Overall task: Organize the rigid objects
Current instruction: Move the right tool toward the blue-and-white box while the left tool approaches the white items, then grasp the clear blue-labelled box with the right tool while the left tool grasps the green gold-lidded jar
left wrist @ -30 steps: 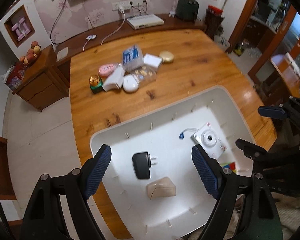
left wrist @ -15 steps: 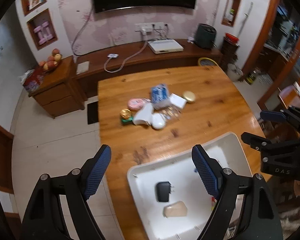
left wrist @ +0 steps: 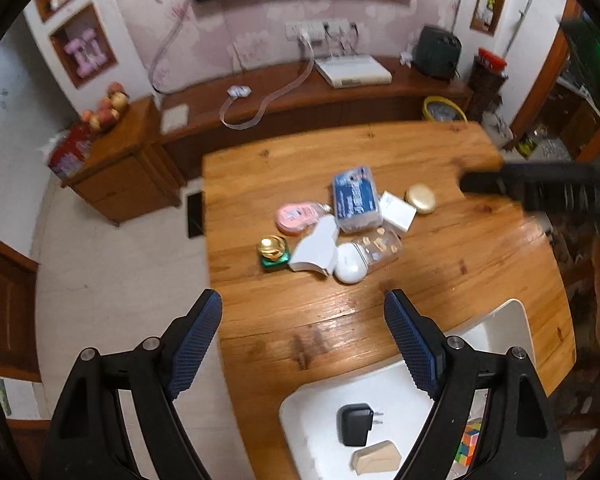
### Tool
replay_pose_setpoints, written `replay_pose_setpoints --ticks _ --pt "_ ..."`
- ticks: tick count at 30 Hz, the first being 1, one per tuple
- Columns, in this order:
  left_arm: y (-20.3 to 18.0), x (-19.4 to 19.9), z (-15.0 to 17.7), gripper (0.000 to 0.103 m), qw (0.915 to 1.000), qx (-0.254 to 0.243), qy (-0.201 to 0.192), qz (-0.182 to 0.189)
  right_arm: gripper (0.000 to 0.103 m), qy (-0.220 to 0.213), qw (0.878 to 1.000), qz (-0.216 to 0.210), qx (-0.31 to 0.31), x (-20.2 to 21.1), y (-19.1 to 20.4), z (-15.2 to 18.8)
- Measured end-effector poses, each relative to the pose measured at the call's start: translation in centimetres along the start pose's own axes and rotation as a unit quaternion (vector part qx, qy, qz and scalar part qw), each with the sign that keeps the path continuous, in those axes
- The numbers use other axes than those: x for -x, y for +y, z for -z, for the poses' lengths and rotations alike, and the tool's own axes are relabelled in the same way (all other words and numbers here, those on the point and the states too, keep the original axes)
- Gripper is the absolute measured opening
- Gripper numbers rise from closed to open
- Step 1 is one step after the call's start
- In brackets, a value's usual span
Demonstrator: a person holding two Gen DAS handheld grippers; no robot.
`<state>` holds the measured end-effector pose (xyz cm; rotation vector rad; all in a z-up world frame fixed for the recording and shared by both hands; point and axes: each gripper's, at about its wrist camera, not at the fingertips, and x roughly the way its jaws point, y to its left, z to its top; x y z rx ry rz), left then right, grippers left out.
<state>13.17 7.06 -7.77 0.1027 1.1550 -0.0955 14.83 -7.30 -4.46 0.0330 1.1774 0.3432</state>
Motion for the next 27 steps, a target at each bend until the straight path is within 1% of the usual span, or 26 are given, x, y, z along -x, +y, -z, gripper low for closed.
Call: replay_pose_setpoints --ticks 1,2,4,6,7,10,12,13,17,20,23,24,26,27 --pt "-0.1 -1.4 -0.3 0.085 0.9999 -0.003 0.013 0.008 0.07 0.004 1.0 -0.009 -0.008 -0.7 -0.3 -0.6" --pt "-0.2 -2.4 -0.5 0.085 0.9996 -0.011 0.021 0.016 0.07 0.014 0.999 -0.026 -0.023 -2.3 -1.0 -1.6" --pt "-0.7 -3.8 -0.8 0.085 0.9986 -0.031 0.03 0.031 0.07 0.032 0.997 -0.05 -0.048 -4.8 -2.1 -2.9" --pt "-0.8 -5.4 -1.1 0.085 0.9971 -0.05 0.037 0.043 0.07 0.051 0.994 -0.065 -0.066 -7.5 -3.0 -4.0" --pt "-0.7 -6.0 -1.3 0.085 0.9967 -0.057 0.038 0.045 0.07 0.06 0.993 -0.067 -0.071 -8.8 -3.3 -4.4" --pt "0.1 -8.2 -1.7 0.085 0.9964 -0.065 0.045 0.028 0.07 0.081 0.99 -0.078 -0.083 -12.1 -4.2 -5.4" --pt "1.0 -9.9 -1.9 0.085 0.997 -0.055 0.053 0.017 0.07 0.094 0.987 -0.088 -0.095 -14.2 -5.0 -6.0" --pt "1.4 -10.6 -2.0 0.085 0.9972 -0.046 0.056 0.018 0.07 0.102 0.985 -0.09 -0.104 -15.5 -5.5 -6.3" --pt "3.0 -12.3 -2.5 0.085 0.9983 -0.007 0.054 0.022 0.07 0.122 0.979 -0.104 -0.126 -18.3 -6.7 -6.9" --pt "3.7 -13.3 -2.8 0.085 0.9977 0.021 0.057 0.031 0.07 0.13 0.978 -0.108 -0.122 -19.9 -6.8 -7.4" --pt "3.5 -14.2 -3.0 0.085 0.9973 0.029 0.06 0.028 0.07 0.14 0.978 -0.112 -0.104 -21.2 -6.5 -7.6" --pt "3.4 -14.4 -3.0 0.085 0.9973 0.03 0.062 0.026 0.068 0.146 0.978 -0.114 -0.097 -21.7 -6.2 -7.5" --pt "3.4 -15.0 -3.2 0.085 0.9969 0.036 0.065 0.025 0.06 0.152 0.977 -0.119 -0.091 -22.2 -6.0 -7.4" --pt "3.4 -15.4 -3.3 0.085 0.9965 0.042 0.068 0.025 0.058 0.152 0.975 -0.134 -0.094 -22.4 -6.0 -7.3"
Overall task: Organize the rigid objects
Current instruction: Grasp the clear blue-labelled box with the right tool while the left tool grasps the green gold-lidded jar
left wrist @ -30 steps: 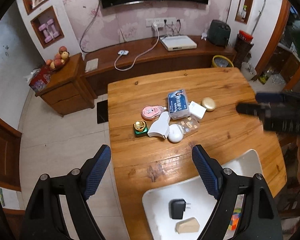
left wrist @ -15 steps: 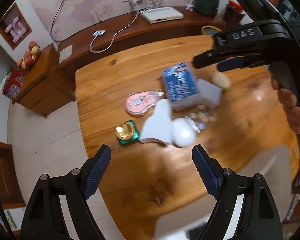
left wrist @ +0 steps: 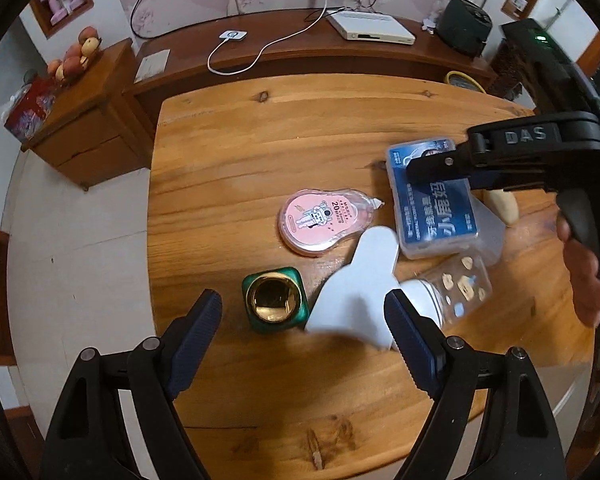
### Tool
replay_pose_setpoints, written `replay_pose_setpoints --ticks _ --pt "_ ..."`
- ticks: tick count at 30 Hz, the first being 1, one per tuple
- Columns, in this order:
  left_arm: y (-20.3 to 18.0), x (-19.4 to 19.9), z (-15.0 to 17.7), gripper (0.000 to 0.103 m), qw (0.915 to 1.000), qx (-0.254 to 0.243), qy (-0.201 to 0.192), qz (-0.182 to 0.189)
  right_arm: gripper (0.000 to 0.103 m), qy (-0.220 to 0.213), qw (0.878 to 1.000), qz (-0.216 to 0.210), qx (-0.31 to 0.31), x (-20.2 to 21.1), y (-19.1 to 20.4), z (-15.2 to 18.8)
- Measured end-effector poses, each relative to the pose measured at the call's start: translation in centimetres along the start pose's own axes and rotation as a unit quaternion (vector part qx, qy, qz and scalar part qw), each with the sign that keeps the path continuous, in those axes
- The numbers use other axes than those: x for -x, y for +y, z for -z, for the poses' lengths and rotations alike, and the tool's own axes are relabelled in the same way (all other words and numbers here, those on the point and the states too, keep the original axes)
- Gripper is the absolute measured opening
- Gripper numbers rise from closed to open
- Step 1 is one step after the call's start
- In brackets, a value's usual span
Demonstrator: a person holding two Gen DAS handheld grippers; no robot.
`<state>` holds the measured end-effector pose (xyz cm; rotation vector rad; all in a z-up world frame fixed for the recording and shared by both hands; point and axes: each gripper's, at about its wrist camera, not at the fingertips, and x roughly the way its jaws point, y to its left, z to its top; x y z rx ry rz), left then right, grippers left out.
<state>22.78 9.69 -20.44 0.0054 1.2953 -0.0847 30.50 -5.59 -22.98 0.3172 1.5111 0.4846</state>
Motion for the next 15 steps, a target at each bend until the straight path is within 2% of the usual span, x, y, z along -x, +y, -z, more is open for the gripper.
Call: replay_pose_setpoints --ticks 1,6,11,15 --pt "0.1 -0.3 -0.1 0.085 1.0 0.005 0.002 0.001 0.051 -0.002 1.0 -0.011 -0.002 0.0 -0.1 0.0" --pt "0.8 -1.0 -0.4 0.083 0.9988 0.049 0.006 0.008 0.048 -0.013 1.0 -0.009 0.017 0.3 0.1 0.5" --pt "2.4 -1.5 -0.6 0.082 0.9945 0.103 0.012 0.017 0.038 -0.028 0.999 -0.019 0.009 1.9 0.0 0.8" --pt "3.1 -2.6 -0.6 0.068 0.9911 0.127 0.04 0.009 0.036 -0.043 0.999 -0.026 0.005 3.7 -0.1 1.3"
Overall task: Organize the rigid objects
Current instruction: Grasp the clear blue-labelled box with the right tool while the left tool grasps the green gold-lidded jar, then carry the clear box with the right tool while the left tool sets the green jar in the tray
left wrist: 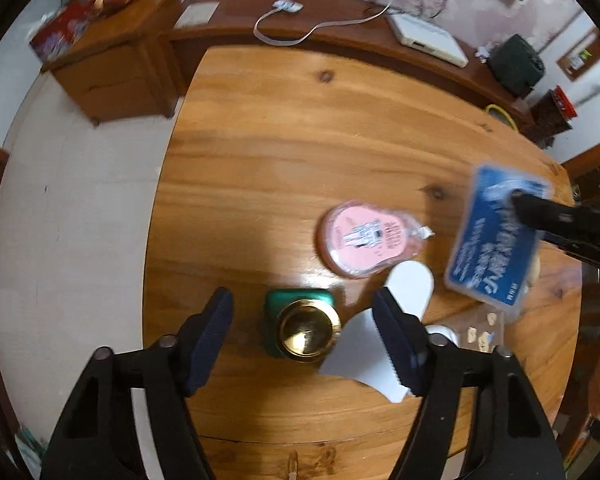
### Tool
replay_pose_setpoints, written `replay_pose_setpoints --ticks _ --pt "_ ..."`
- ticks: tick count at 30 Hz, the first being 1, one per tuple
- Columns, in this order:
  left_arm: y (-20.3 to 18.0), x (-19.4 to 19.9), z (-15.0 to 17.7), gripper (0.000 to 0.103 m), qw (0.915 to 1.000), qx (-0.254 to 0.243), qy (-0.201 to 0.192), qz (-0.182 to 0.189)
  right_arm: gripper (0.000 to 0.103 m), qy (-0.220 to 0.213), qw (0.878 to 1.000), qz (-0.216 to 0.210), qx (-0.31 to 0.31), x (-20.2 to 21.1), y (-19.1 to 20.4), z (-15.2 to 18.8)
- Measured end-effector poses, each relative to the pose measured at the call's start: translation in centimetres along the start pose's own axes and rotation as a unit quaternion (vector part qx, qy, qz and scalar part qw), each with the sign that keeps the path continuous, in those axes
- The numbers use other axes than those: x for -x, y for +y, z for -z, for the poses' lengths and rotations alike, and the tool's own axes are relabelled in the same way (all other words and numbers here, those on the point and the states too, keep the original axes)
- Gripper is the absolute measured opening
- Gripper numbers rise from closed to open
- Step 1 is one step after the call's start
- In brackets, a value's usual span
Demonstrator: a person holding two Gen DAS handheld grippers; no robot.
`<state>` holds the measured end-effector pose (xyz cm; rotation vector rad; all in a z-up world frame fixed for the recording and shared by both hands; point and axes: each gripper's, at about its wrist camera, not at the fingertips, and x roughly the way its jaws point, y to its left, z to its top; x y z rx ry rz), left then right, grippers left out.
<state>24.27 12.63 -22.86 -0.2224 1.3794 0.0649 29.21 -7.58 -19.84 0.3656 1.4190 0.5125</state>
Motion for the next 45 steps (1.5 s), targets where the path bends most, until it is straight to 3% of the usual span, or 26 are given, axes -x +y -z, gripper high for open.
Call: replay_pose_setpoints --ticks 3,8,10,15,18,23,29,34,37,40,45 --pt "0.1 -0.9 0.2 0.057 0.9996 0.007 0.022 -0.014 0.035 -0.004 1.0 -0.004 -0.002 1.1 0.1 0.4" --pt "-0.2 -1.1 0.4 0.055 0.9994 0.006 0.025 -0.025 0.035 0.004 1.0 0.016 0.013 0.7 1.3 0.9" --pt "-0.3 -1.3 0.3 0.046 0.9994 0.008 0.029 -0.018 0.035 0.012 1.0 0.023 0.014 0.0 1.5 1.2" --pt "-0.5 -1.5 0.5 0.044 0.9995 0.001 0.021 -0.024 0.035 0.025 1.0 0.012 0.009 -1.1 2.1 1.5" --pt "0.3 -1.4 0.7 0.044 0.9992 0.022 0.028 -0.018 0.034 0.022 1.0 0.018 0.012 -0.7 2.5 2.0" --pt "0.9 0.9 1.1 0.044 0.9991 0.04 0.011 -0.002 0.034 0.005 1.0 0.006 0.009 1.5 3.0 3.1" --pt "-0.2 6.8 2.5 0.044 0.9985 0.026 -0.021 0.043 0.034 -0.034 0.999 -0.013 0.015 6.5 3.8 5.5" --pt "-2.9 12.9 6.2 0.044 0.9964 -0.039 -0.044 0.06 0.034 -0.072 0.997 -0.024 0.027 12.0 4.4 10.3" --pt "-4.6 15.7 9.8 0.044 0.9922 -0.085 -0.052 0.075 0.034 -0.085 0.995 -0.02 0.037 15.1 4.9 15.1" --pt "-6.0 17.0 13.1 0.044 0.9873 -0.127 -0.05 0.082 0.034 -0.085 0.995 -0.008 0.041 16.8 5.1 19.4" --pt "-8.4 16.6 18.6 0.044 0.9772 -0.203 -0.041 0.047 0.034 -0.062 0.996 0.041 0.049 16.8 5.9 26.5"
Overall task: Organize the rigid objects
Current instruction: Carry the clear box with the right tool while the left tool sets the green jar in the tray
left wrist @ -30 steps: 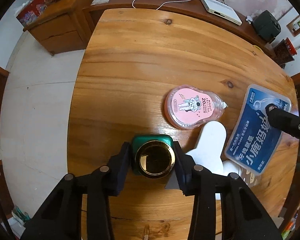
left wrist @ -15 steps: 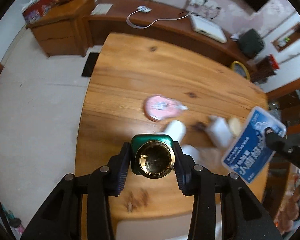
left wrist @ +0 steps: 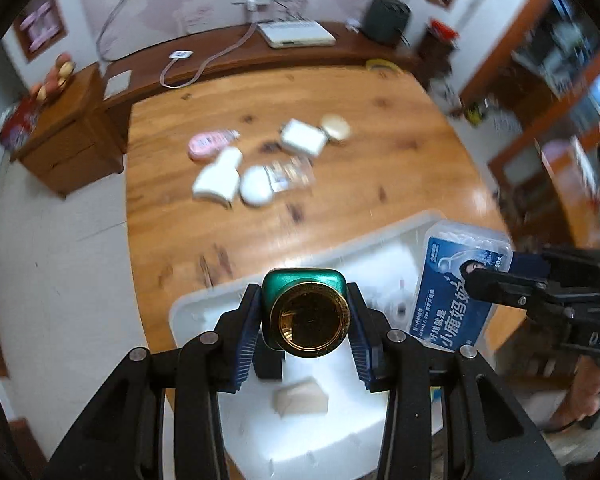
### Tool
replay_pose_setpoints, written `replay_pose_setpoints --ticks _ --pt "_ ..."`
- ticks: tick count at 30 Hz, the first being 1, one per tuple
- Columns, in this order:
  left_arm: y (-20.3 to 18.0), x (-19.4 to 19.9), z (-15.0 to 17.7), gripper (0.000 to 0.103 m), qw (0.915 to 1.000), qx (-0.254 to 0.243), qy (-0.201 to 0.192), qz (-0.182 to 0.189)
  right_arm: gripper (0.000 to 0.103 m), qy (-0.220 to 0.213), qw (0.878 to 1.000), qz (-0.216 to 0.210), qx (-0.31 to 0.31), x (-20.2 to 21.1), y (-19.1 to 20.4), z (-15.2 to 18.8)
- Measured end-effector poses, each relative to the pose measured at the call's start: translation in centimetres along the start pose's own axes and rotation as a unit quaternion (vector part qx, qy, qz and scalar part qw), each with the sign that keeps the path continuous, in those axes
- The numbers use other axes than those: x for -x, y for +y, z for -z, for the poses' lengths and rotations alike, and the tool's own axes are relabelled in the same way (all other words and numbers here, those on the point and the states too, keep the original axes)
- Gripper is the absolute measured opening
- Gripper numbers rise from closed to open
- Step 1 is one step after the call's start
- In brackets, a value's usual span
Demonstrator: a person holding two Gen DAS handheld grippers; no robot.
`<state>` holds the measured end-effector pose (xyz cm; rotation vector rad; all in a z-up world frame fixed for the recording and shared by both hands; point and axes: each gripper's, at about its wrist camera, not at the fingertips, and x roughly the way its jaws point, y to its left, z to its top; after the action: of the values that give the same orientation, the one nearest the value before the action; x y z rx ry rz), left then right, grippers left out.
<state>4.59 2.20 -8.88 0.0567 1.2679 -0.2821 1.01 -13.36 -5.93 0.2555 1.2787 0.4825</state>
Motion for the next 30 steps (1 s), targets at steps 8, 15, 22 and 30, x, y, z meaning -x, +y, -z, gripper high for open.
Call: replay_pose_setpoints --ticks 8,15,22,30 --pt "-2.6 -4.3 4.0 0.044 0.9973 -0.048 0.044 -0.034 0.034 0.051 0.996 0.065 0.013 -3.1 0.3 7.8" --pt "-3.3 -8.0 6.8 0.044 0.9925 -0.068 0.087 -0.051 0.034 0.088 0.991 0.095 0.022 -5.4 0.0 10.2" --pt "-3.0 -8.1 7.9 0.045 0.9915 -0.07 0.093 -0.058 0.035 0.109 0.983 0.135 0.053 -6.8 1.4 11.5" --pt "-2.8 -6.3 7.5 0.08 0.9943 -0.063 0.062 -0.059 0.067 0.081 0.978 0.183 0.062 -5.4 2.1 11.8"
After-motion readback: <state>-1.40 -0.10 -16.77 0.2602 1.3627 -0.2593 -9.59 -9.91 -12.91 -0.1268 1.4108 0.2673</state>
